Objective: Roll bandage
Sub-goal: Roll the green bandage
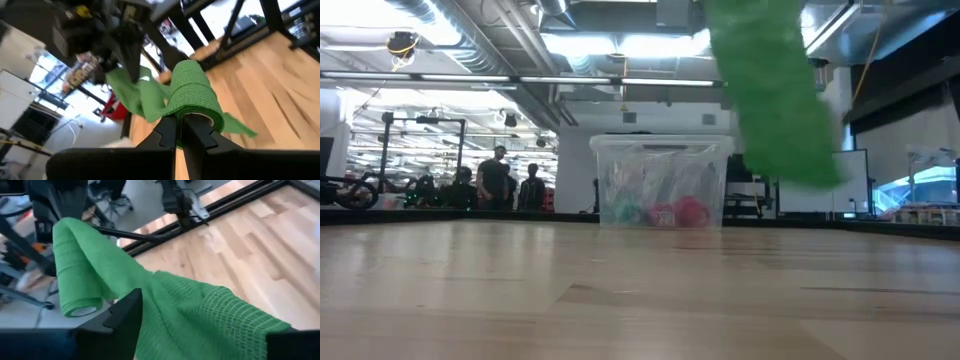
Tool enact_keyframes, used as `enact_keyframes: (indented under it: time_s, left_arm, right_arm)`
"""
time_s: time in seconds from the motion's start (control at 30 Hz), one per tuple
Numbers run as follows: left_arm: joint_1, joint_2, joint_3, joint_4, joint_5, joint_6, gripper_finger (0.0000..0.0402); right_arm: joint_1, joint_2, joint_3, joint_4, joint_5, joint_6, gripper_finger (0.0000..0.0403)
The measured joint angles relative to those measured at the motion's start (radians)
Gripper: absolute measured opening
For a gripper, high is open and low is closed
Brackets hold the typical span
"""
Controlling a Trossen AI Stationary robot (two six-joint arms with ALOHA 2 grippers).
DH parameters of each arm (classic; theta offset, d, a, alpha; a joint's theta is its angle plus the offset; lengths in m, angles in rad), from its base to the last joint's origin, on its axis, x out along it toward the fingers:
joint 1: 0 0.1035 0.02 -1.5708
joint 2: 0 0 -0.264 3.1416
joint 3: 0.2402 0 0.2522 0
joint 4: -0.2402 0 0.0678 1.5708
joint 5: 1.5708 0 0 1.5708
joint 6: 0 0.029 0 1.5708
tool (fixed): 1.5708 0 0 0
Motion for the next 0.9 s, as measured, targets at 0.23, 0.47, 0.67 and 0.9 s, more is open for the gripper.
enact_keyframes:
  time_s: [0.23,0.47,0.67,0.9]
  left_arm:
    - [-0.002,0.000,-0.001,-0.181,0.000,-0.160,0.0001]
    - [0.010,0.000,-0.001,-0.196,0.000,-0.201,0.0002]
    - [0.012,0.000,-0.002,-0.286,0.000,-0.244,0.0002]
    - [0.026,0.000,-0.002,-0.238,0.002,-0.275,0.0001]
  right_arm:
    - [-0.003,0.035,-0.001,-0.043,-0.047,0.010,0.0239]
    - [-0.086,0.022,0.160,-0.269,-0.201,0.013,0.0291]
    - [-0.085,0.002,0.308,-0.471,-0.120,0.028,0.0305]
    - [-0.019,-0.003,0.311,-0.546,-0.112,-0.002,0.0305]
